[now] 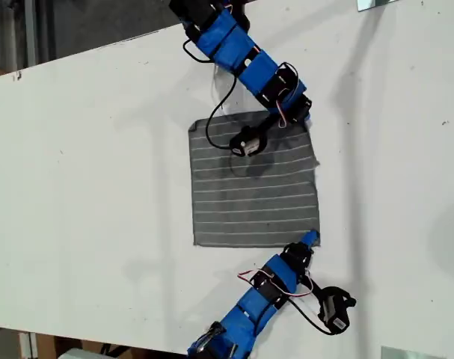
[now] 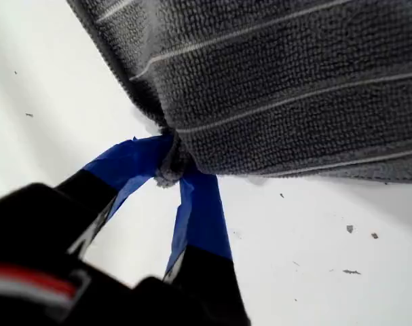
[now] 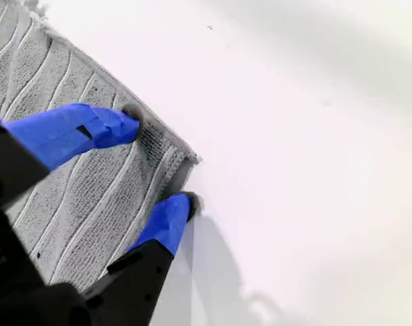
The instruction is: Grasp corners of a square towel and fold twice.
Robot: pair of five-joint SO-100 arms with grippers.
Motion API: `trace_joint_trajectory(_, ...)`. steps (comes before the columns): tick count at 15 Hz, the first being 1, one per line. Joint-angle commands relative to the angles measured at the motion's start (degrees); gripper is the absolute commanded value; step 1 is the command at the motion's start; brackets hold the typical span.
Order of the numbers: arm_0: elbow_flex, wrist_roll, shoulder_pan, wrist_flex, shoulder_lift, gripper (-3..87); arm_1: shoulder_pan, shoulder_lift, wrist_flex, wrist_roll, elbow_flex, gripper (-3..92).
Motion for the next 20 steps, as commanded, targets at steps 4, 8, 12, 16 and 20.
trace_joint_trajectory(4,-1.23,2.46,-6.77,-3.78,-3.78,6.8,-0.79,-1.93,3.43,-1.67,-7.29,-0.2)
trace_joint_trajectory(8,-11.07,-0.79,-8.35,11.07,-4.39,-0.1,0.44,-2.02,4.04,-1.49,-8.61,-0.2)
trace_joint_trajectory(12,-48.78,-2.37,-9.05,48.16,-15.73,-0.1,3.16,1.58,14.41,-2.55,-16.35,-0.2)
trace_joint_trajectory(16,-48.96,2.02,-10.90,52.82,-6.86,-0.1,7.73,10.81,18.54,-7.38,-18.37,-0.2)
trace_joint_trajectory(20,-49.22,11.51,-9.40,51.50,2.55,-0.1,8.00,18.90,27.60,-8.96,-26.28,-0.1)
